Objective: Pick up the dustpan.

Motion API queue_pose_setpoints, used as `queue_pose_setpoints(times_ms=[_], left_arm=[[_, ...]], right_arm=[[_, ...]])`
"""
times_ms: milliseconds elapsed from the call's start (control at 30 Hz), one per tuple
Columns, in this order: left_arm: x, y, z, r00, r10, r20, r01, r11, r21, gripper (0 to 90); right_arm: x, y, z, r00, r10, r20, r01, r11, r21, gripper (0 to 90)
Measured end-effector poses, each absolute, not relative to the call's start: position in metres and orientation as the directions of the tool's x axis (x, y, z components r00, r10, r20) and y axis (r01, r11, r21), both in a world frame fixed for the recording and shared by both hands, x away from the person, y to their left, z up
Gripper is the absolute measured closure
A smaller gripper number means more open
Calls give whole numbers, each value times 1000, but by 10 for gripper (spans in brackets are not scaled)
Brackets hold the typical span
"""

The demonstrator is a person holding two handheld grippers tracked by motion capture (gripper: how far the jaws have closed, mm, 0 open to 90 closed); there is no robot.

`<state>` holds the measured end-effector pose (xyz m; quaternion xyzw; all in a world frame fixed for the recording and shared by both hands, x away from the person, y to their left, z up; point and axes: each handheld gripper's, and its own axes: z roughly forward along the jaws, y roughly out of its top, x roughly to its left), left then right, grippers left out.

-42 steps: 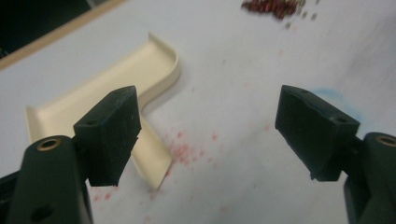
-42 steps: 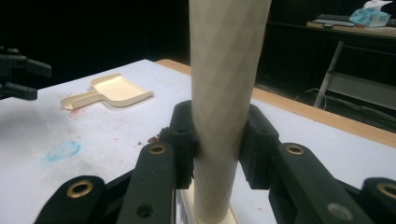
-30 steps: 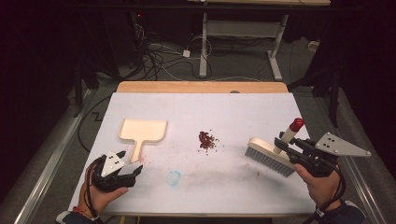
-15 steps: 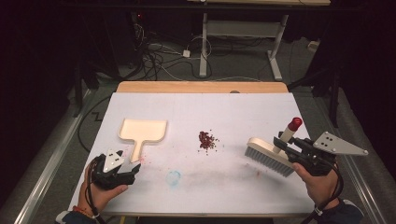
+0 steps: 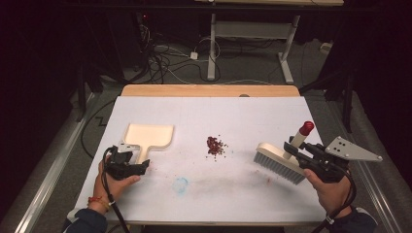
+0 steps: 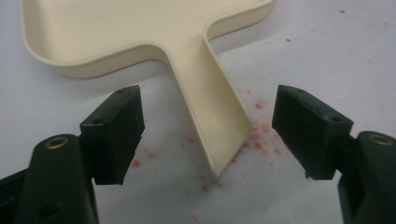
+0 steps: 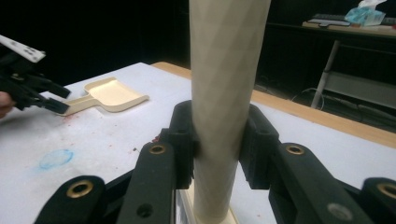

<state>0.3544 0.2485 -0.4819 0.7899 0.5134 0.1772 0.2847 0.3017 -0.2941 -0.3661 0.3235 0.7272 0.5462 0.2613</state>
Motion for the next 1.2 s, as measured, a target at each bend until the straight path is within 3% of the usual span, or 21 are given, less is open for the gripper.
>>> queue_pose_setpoints(times_ms=[367, 567, 900, 1200], left_arm=[[382, 247, -487, 342, 936, -83, 769, -228, 597, 350], [385, 246, -486, 315, 946, -72, 781, -215, 587, 400], [388, 254, -484, 320, 944, -75, 782, -218, 584, 633], [391, 254, -481, 359, 933, -39, 769, -271, 578, 641]], right_arm=[[303, -290, -369, -657, 752, -47, 188, 224, 956, 697], [303, -289, -369, -660, 750, -43, 191, 222, 956, 697], [309, -286, -371, -661, 751, -15, 213, 207, 955, 698], [313, -282, -371, -665, 746, -22, 216, 220, 951, 698]])
